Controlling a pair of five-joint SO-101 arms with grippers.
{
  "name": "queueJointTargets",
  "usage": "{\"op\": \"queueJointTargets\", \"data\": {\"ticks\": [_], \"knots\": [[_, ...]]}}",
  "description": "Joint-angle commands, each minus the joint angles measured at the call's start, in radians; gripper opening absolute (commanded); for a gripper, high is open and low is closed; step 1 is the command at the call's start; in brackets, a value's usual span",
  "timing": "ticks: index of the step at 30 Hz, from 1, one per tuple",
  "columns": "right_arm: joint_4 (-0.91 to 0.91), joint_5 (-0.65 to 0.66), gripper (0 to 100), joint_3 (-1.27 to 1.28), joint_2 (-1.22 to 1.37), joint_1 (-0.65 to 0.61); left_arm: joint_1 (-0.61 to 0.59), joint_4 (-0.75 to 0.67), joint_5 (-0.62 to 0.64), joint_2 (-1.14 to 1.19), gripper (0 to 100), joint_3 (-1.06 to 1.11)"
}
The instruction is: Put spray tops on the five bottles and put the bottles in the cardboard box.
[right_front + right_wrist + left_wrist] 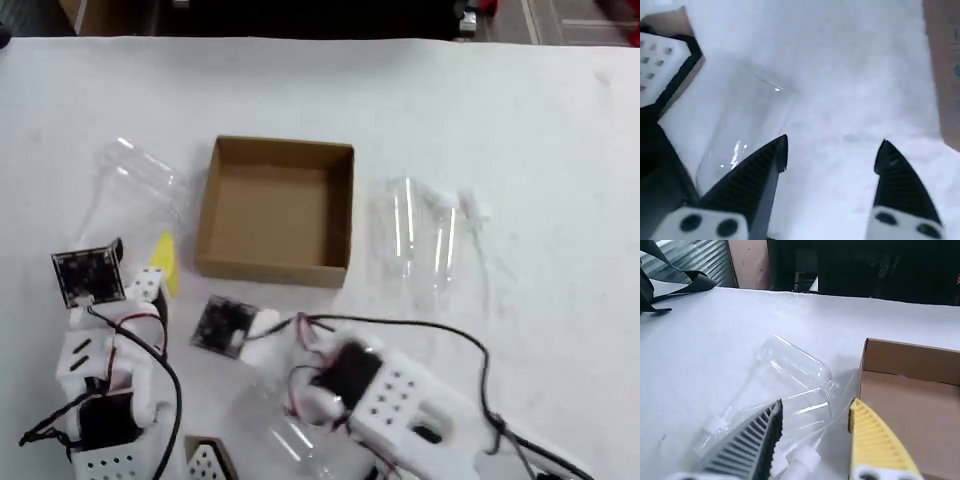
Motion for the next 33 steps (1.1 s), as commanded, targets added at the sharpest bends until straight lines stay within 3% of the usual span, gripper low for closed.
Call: {"op": "queueJointTargets", "data": {"ticks": [1,5,14,21,23,28,33], "knots": [[-0.022,-0.13,26.2,-0.058,0.059,-0.17,-0.021,-0.035,-0.005,-0.007,22,0.003],[-0.064,-0.245,26.2,-0.043,0.073,-0.205,-0.022,-0.048,-0.005,-0.007,22,0.008],[-0.269,-0.253,26.2,0.127,0.156,-0.163,-0.022,-0.048,-0.005,-0.007,22,0.009],[-0.278,-0.245,25.5,0.13,0.191,-0.116,-0.022,-0.046,-0.005,-0.007,22,0.009],[-0.265,-0.245,22.1,0.115,0.193,-0.116,-0.022,-0.046,-0.005,-0.007,22,0.009],[-0.22,-0.221,0.7,0.06,0.191,-0.114,-0.022,-0.046,-0.005,-0.007,22,0.009],[-0.074,-0.124,1.2,-0.066,0.188,-0.09,-0.022,-0.046,-0.005,-0.007,22,0.009]]}}
